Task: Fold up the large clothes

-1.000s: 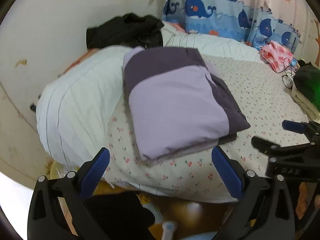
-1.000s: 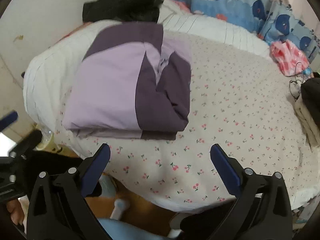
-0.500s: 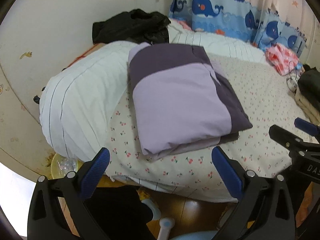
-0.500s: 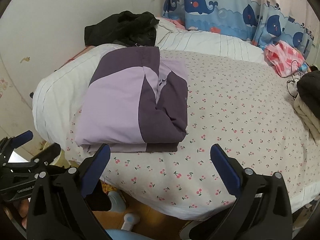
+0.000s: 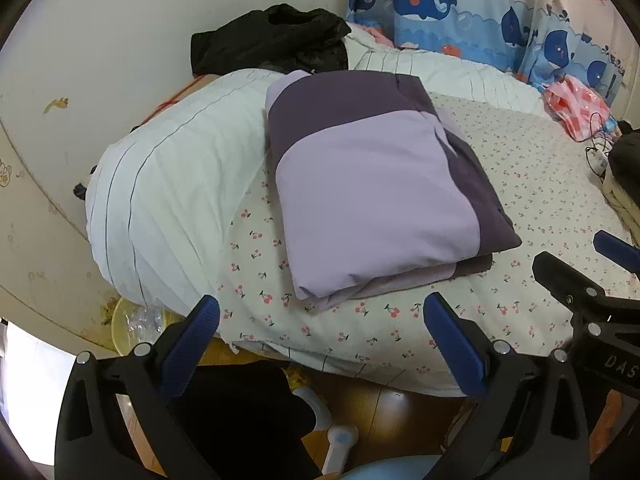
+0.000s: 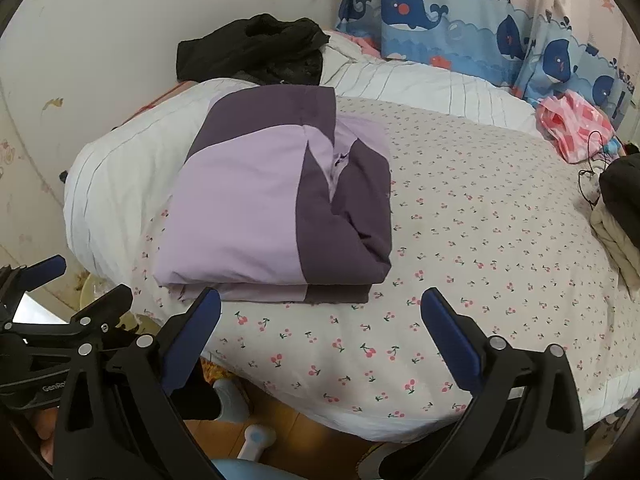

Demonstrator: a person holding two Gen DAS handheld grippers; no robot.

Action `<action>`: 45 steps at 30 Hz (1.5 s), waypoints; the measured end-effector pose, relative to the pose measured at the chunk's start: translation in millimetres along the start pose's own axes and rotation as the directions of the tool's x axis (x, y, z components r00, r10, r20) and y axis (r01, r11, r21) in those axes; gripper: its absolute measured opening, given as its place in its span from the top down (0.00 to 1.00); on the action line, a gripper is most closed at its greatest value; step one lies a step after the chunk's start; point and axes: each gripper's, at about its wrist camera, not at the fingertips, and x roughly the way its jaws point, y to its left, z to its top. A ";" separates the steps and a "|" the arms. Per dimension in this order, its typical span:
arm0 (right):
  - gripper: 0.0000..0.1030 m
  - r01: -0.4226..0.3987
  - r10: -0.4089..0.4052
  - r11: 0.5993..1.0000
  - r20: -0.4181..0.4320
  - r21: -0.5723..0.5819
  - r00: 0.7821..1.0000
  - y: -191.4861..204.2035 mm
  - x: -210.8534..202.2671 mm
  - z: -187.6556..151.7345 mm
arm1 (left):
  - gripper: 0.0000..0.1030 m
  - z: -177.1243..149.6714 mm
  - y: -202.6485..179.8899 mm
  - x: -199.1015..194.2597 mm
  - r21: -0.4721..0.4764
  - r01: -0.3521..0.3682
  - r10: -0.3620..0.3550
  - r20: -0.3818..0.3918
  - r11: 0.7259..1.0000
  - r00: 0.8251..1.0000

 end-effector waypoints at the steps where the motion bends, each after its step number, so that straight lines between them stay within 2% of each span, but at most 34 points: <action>1: 0.06 -0.003 0.003 1.000 -0.002 -0.001 1.000 0.9 0.6 -0.1 | 0.05 -0.4 0.7 -0.4 -0.001 -0.001 0.001 0.002 1.000 1.000; 27: 0.06 -0.003 0.003 1.000 -0.030 -0.027 1.000 10.5 8.2 4.1 | 0.05 -2.2 13.0 3.9 -0.059 0.025 -0.027 -0.020 0.998 0.999; 45: 0.06 0.004 -0.005 1.000 -0.045 -0.024 0.999 7.2 14.5 3.3 | 0.05 -0.8 15.7 8.1 -0.065 0.036 -0.038 -0.028 0.997 0.999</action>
